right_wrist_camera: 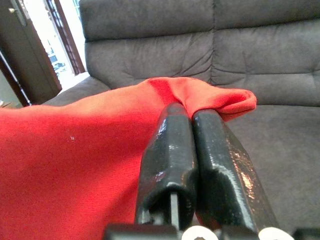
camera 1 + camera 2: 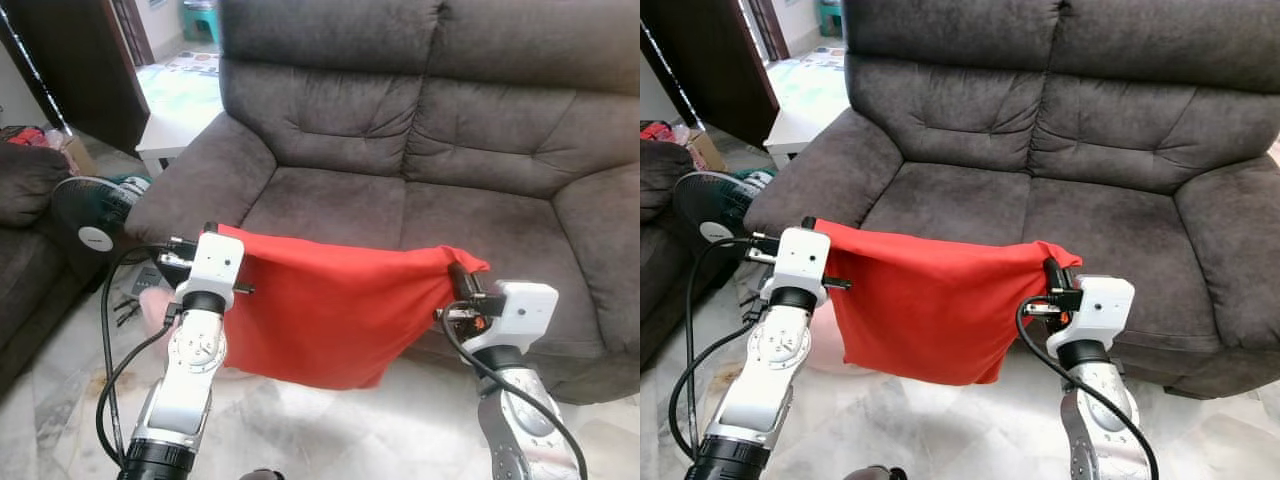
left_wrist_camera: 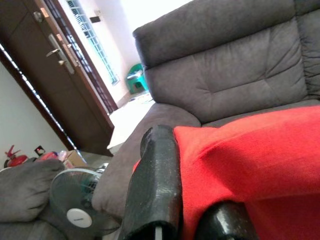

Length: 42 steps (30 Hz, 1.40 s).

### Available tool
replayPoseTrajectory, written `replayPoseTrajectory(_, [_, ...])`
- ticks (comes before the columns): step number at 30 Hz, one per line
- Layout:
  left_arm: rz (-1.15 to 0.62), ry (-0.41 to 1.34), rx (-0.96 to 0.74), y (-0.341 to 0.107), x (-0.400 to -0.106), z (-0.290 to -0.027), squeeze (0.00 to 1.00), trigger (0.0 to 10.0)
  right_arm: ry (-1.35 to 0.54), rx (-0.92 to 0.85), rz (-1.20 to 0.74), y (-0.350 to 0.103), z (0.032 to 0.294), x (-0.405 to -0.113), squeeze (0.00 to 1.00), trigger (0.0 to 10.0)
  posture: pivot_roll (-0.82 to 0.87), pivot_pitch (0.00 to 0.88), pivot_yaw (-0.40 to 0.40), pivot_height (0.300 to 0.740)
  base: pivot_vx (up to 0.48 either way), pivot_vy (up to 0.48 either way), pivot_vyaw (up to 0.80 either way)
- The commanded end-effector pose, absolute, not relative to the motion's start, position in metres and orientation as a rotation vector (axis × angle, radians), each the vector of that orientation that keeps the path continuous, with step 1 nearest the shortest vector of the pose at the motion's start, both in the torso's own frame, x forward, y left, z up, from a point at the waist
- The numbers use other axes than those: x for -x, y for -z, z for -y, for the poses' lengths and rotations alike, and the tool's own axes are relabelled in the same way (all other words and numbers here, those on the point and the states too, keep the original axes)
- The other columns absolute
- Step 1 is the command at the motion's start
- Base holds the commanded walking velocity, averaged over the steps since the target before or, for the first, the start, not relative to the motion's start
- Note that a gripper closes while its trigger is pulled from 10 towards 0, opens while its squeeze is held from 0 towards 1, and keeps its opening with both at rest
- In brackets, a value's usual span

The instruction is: Move the pillow to the sofa from floor

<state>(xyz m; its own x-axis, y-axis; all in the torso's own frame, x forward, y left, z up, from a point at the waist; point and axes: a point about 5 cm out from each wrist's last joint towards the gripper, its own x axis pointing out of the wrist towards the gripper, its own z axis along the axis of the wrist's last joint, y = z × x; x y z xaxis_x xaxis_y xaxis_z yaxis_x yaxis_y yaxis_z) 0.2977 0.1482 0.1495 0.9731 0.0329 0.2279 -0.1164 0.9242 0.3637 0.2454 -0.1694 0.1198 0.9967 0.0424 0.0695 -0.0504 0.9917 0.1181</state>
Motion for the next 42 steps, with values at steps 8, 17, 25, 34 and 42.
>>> replayPoseTrajectory(8, [0.299, -0.089, -0.377, -0.169, -0.300, -0.146, 0.00, 10.0, -0.055, -0.108, 0.144, -0.137, 0.170, -0.255, 0.00, 10.0, 0.08, 0.023, 0.024, 0.740, 0.000, -0.240, 0.00])
replayPoseTrajectory(17, [0.297, -0.083, -0.381, -0.168, -0.303, -0.145, 0.00, 10.0, -0.049, -0.096, 0.143, -0.140, 0.174, -0.257, 0.00, 10.0, 0.06, 0.051, 0.010, 0.740, 0.000, -0.243, 0.00])
replayPoseTrajectory(25, [0.291, -0.090, -0.375, -0.167, -0.302, -0.146, 0.00, 10.0, -0.066, -0.080, 0.131, -0.140, 0.172, -0.259, 0.00, 10.0, 0.06, 0.063, -0.007, 0.740, 0.000, -0.240, -0.51])
replayPoseTrajectory(34, [0.293, -0.090, -0.368, -0.167, -0.302, -0.146, 0.00, 10.0, -0.065, -0.090, 0.146, -0.144, 0.172, -0.262, 0.00, 10.0, 0.06, 0.069, -0.008, 0.740, 0.000, -0.241, 0.00])
replayPoseTrajectory(42, [0.289, -0.097, -0.367, -0.166, -0.300, -0.148, 0.00, 10.0, -0.073, -0.092, 0.138, -0.142, 0.169, -0.262, 0.00, 10.0, 0.06, 0.064, -0.010, 0.740, 0.000, -0.091, -0.16])
